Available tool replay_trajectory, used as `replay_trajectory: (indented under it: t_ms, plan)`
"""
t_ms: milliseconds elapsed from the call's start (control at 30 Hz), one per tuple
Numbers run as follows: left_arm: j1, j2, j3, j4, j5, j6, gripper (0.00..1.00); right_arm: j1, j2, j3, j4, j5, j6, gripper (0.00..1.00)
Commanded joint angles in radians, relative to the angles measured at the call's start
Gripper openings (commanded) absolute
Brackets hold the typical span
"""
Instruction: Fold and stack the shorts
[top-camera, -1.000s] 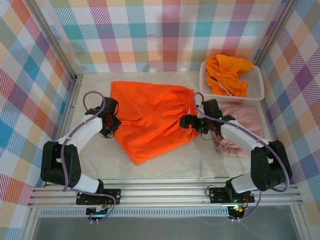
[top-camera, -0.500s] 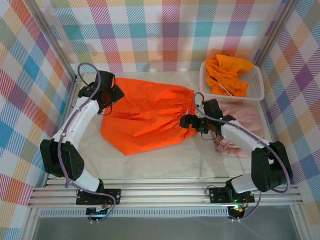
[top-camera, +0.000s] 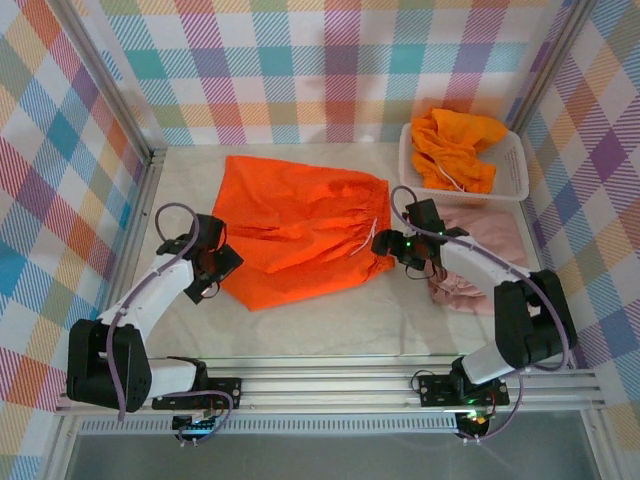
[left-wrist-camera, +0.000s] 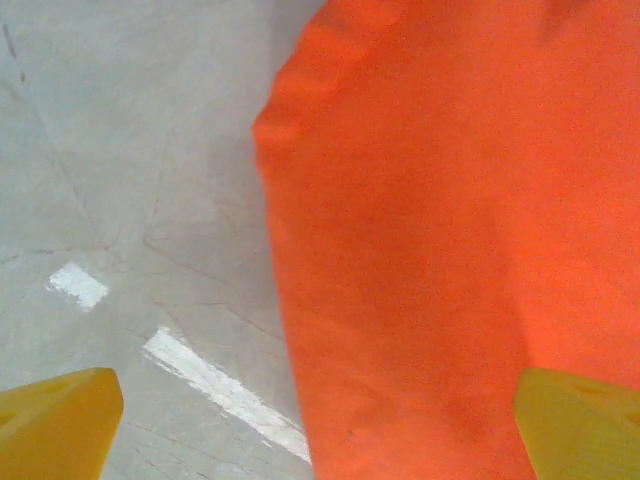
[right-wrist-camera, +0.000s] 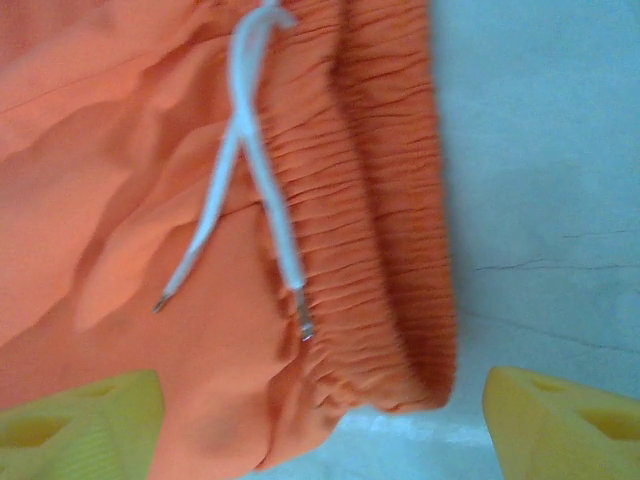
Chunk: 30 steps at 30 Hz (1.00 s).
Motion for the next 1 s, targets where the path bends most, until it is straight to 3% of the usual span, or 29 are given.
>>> replay_trajectory:
  t_ms: [0,400,533,733,967]
  plan:
    - [0.040,-0.015,-0.031,0.062,0.038,-0.028,0.99,0.000,0.062,0.060,-0.031,0.028,-0.015,0.81]
    - [0.060,0.160,-0.024,0.202,0.139,-0.011,0.91,-0.002,0.170,0.108,-0.039,-0.007,-0.042,0.67]
    - [0.060,0.204,-0.008,0.223,0.150,-0.015,0.83,-0.002,0.188,0.108,-0.032,-0.035,-0.036,0.61]
    - [0.056,0.264,0.029,0.229,0.160,-0.020,0.61,-0.002,0.205,0.104,-0.026,-0.062,-0.026,0.43]
    - [0.052,0.225,0.100,0.143,0.088,0.028,0.13,-0.002,0.197,0.101,-0.031,-0.073,-0.010,0.20]
